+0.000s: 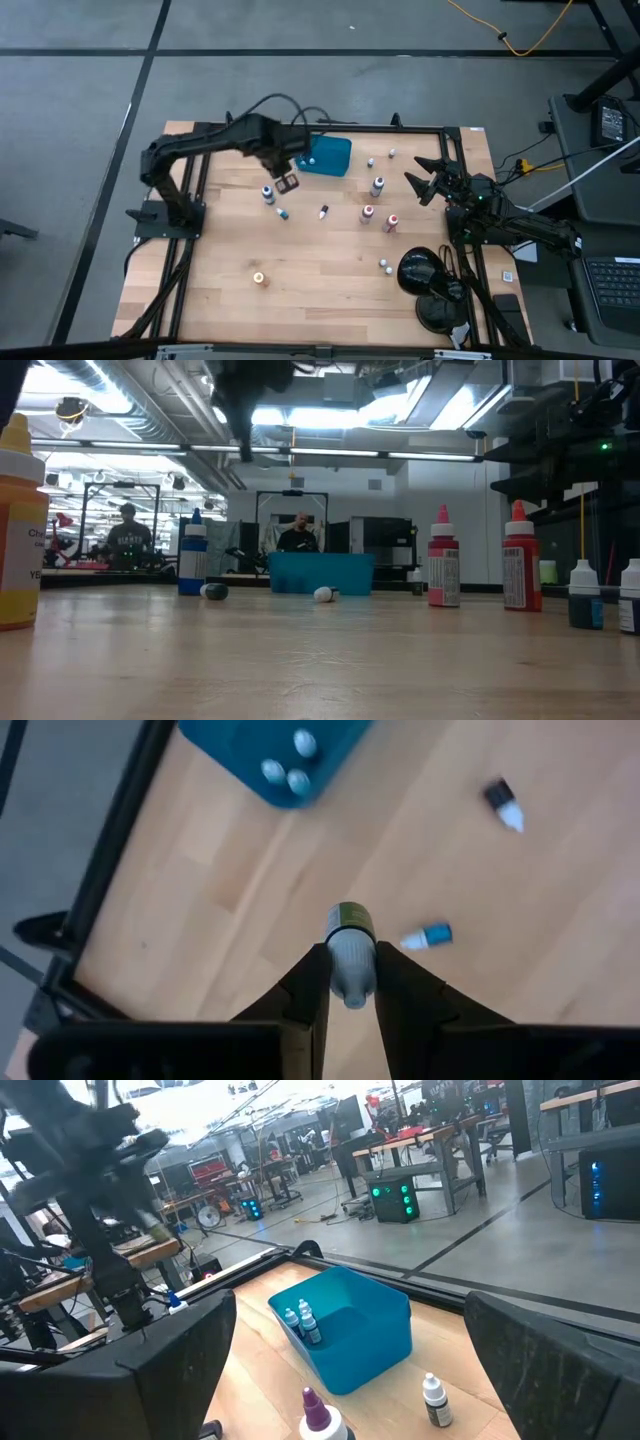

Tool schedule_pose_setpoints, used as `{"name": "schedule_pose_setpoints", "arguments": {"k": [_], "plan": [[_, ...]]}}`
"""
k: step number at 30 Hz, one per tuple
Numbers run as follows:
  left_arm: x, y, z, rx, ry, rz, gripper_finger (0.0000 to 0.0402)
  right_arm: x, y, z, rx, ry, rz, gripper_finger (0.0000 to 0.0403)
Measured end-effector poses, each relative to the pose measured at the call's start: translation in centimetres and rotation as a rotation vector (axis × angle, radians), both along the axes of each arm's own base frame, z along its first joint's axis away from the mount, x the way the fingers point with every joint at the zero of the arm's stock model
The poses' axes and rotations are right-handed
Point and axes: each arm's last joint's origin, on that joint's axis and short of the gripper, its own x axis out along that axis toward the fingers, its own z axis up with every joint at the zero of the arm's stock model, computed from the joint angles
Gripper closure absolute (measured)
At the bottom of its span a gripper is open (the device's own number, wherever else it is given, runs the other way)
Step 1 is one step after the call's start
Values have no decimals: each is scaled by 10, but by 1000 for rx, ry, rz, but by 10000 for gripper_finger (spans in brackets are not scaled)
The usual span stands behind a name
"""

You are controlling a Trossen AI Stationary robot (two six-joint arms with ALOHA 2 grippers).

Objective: Pick & Place food coloring
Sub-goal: Put the small green food coloring bottle into the blue bin

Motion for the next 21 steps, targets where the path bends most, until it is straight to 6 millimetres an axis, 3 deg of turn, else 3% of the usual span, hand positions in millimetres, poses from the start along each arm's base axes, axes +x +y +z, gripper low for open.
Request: {"name": "schedule_pose_setpoints", "arguments": {"k": [5,13,21], "plan": [[26,34,-6,-11,4,22,341,0,0,0,0,0,0,11],[65,83,-39,-48,26,31,341,0,0,0,0,0,0,11],[92,106,-75,-82,16,-16,341,0,0,0,0,0,0,11]]}}
